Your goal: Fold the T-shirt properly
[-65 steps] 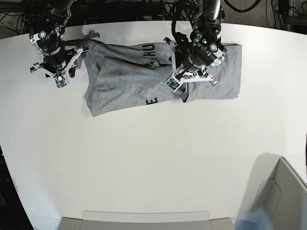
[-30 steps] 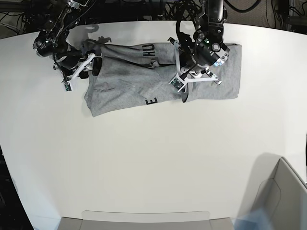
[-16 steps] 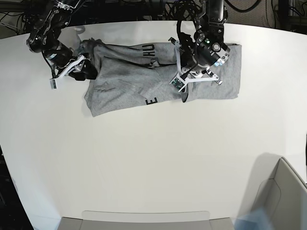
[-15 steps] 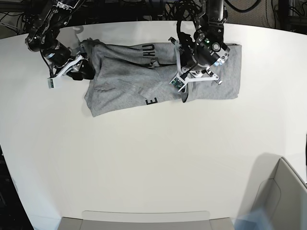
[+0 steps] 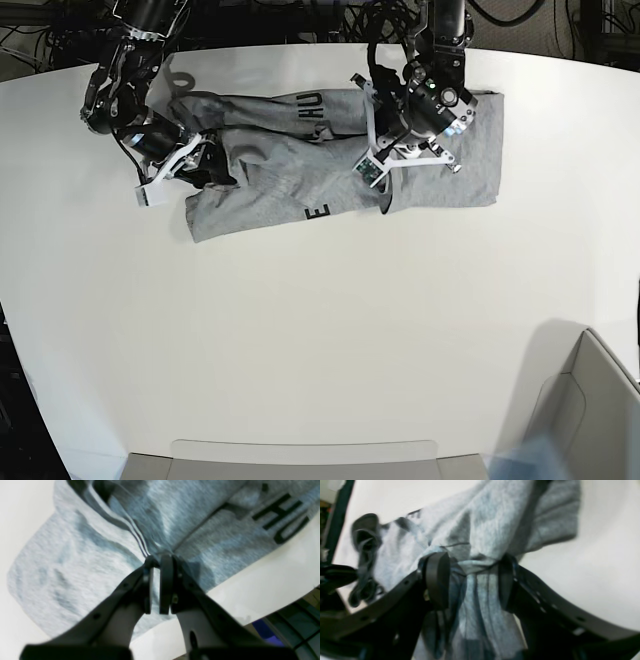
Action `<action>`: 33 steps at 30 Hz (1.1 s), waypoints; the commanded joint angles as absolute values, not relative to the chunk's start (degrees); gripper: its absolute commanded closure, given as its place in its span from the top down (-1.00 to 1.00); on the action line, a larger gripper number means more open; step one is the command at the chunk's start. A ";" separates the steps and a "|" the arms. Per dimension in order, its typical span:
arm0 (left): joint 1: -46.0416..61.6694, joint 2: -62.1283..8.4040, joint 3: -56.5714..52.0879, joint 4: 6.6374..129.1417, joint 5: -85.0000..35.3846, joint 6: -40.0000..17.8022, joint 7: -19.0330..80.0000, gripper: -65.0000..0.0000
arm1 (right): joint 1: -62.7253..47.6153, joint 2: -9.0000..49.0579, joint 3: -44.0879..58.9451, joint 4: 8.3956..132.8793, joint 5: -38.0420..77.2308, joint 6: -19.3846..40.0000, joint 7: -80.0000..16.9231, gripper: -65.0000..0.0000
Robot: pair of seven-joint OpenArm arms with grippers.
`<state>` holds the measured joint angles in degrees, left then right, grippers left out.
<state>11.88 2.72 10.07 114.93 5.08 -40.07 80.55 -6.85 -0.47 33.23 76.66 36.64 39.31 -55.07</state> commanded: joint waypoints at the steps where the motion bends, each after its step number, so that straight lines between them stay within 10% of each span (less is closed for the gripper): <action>1: 11.65 2.95 9.98 115.74 4.97 -40.00 80.00 -0.87 | -8.22 -0.84 31.52 75.65 29.58 40.00 -61.58 -0.05; 8: 11.65 2.95 9.98 115.82 4.97 -40.00 80.00 -0.87 | -9.63 -1.45 26.07 76.09 29.49 40.00 -61.49 -0.14; 14: 11.65 2.95 9.89 115.91 4.97 -40.00 80.00 -0.87 | -8.04 -1.01 25.98 76.18 28.79 40.00 -61.49 -1.00; 33: 11.12 6.02 -3.56 116.35 4.62 -40.00 80.00 -0.87 | -3.21 9.36 34.07 89.54 25.54 36.70 -61.41 -1.00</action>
<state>11.60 6.20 -2.57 115.44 4.49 -40.07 80.53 -4.10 8.25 33.85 88.16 24.86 37.17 -62.63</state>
